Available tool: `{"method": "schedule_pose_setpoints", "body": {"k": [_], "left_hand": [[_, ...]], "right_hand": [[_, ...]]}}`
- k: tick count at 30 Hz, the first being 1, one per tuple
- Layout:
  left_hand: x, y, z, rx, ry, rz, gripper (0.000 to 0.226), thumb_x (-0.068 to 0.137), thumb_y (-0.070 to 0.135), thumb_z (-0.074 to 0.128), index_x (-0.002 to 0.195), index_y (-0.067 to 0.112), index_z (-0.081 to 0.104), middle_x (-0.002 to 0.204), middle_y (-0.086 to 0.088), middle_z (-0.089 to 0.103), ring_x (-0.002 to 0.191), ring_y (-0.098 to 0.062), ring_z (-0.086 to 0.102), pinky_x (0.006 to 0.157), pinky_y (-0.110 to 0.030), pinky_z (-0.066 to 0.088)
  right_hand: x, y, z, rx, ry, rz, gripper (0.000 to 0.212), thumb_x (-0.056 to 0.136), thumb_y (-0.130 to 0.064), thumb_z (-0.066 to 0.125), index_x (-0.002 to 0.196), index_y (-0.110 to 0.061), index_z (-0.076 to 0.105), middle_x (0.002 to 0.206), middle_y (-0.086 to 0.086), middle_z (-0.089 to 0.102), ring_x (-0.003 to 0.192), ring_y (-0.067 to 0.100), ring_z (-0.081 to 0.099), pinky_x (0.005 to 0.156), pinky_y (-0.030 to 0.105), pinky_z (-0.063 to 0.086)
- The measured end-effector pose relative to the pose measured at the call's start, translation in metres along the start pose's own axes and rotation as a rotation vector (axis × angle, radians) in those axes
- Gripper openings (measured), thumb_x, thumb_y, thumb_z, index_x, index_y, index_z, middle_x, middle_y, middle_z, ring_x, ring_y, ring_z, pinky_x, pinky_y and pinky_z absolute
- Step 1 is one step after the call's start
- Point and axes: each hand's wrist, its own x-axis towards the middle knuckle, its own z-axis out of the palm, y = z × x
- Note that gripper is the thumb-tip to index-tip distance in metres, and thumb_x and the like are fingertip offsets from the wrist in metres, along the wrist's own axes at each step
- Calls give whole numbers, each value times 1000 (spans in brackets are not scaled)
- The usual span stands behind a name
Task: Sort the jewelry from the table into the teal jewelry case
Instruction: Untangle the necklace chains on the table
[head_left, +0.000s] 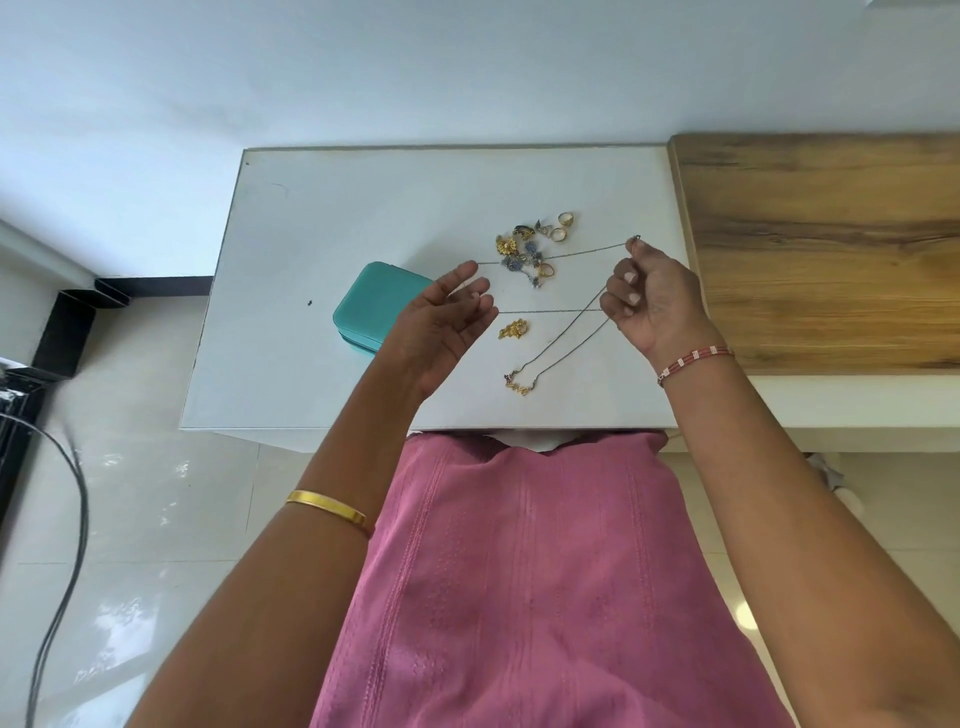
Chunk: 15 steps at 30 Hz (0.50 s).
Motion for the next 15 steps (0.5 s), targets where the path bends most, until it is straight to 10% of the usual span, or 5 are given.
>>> {"method": "schedule_pose_setpoints", "body": {"k": [8, 15], "left_hand": [[1, -8, -13, 568, 151, 111, 25, 85, -13, 53, 108, -5, 62, 70, -3, 68, 58, -6, 67, 65, -17, 57], [5, -8, -15, 401, 153, 5, 20, 95, 2, 46, 104, -1, 63, 63, 0, 63, 63, -9, 58, 64, -19, 52]], "right_hand": [[2, -5, -1, -165, 79, -173, 18, 95, -8, 46, 79, -17, 51, 44, -4, 46, 31, 9, 32, 40, 10, 23], [0, -6, -1, -195, 66, -171, 16, 93, -8, 51, 79, -15, 56, 51, 0, 59, 32, 9, 35, 38, 12, 26]]}}
